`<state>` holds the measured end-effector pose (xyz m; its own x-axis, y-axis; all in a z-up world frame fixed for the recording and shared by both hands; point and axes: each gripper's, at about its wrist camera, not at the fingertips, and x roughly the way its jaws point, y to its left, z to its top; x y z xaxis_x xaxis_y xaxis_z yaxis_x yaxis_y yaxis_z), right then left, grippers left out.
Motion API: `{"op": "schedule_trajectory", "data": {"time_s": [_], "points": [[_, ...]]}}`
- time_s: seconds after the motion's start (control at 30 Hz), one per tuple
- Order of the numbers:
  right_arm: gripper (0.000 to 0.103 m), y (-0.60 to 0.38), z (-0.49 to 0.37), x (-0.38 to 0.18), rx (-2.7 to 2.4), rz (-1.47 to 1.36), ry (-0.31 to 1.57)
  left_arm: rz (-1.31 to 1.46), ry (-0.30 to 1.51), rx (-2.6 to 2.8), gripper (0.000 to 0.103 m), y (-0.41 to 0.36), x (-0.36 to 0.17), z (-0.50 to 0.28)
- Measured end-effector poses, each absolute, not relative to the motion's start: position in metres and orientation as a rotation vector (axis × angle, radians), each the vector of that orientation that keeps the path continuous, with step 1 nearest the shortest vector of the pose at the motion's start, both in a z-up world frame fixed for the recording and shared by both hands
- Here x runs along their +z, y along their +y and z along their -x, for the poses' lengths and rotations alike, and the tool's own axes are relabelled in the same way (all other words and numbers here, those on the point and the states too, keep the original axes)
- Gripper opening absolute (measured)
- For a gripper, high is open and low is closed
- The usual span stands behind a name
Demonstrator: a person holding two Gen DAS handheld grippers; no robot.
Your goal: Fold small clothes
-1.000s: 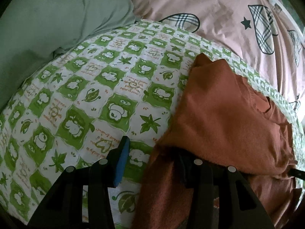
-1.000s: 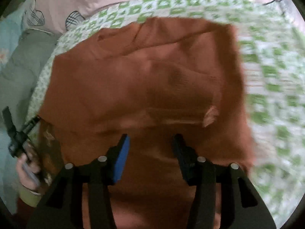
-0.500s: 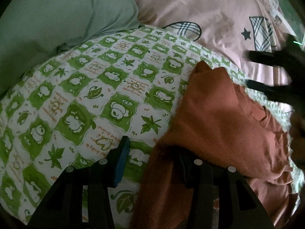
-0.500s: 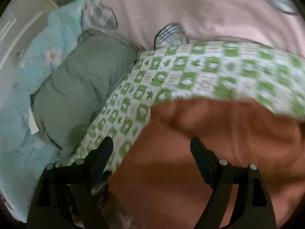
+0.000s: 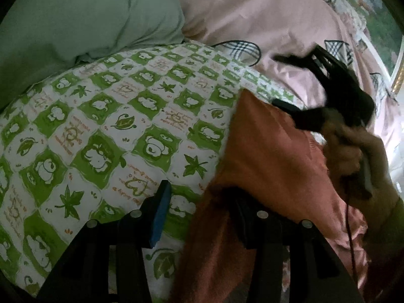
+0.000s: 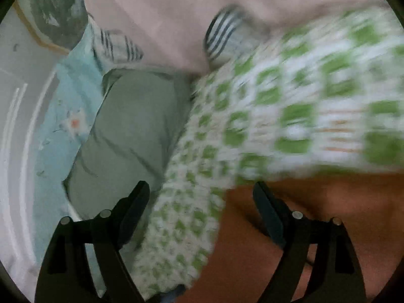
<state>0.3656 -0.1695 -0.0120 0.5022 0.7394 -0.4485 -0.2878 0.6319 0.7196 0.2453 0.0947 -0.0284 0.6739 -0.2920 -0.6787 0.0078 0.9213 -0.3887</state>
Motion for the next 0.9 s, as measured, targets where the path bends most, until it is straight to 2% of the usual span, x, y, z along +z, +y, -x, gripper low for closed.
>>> {"op": "schedule_trajectory", "data": {"time_s": [0.13, 0.33, 0.47, 0.53, 0.7, 0.9], "points": [[0.085, -0.216, -0.296, -0.004, 0.587, -0.535, 0.825, 0.330, 0.799, -0.204, 0.047, 0.092, -0.010, -0.230], [0.085, -0.305, -0.188, -0.022, 0.368, -0.456, 0.858, 0.209, 0.820, -0.159, 0.050, 0.077, 0.013, -0.234], [0.085, -0.349, -0.137, -0.054, 0.149, -0.416, 1.004, 0.069, 0.957, -0.121, 0.051, 0.057, -0.009, -0.265], [0.084, -0.366, -0.108, -0.054, 0.158, -0.444, 0.972, 0.050, 0.980, -0.141, 0.050, 0.055, -0.015, -0.264], [0.085, -0.382, -0.031, -0.028, 0.092, -0.423, 0.867, 0.116, 0.932, -0.200, 0.050, 0.077, 0.003, -0.217], [0.085, -0.382, 0.042, -0.021, 0.086, -0.422, 0.808, 0.224, 0.928, -0.280, 0.057, 0.118, 0.018, -0.141]]}}
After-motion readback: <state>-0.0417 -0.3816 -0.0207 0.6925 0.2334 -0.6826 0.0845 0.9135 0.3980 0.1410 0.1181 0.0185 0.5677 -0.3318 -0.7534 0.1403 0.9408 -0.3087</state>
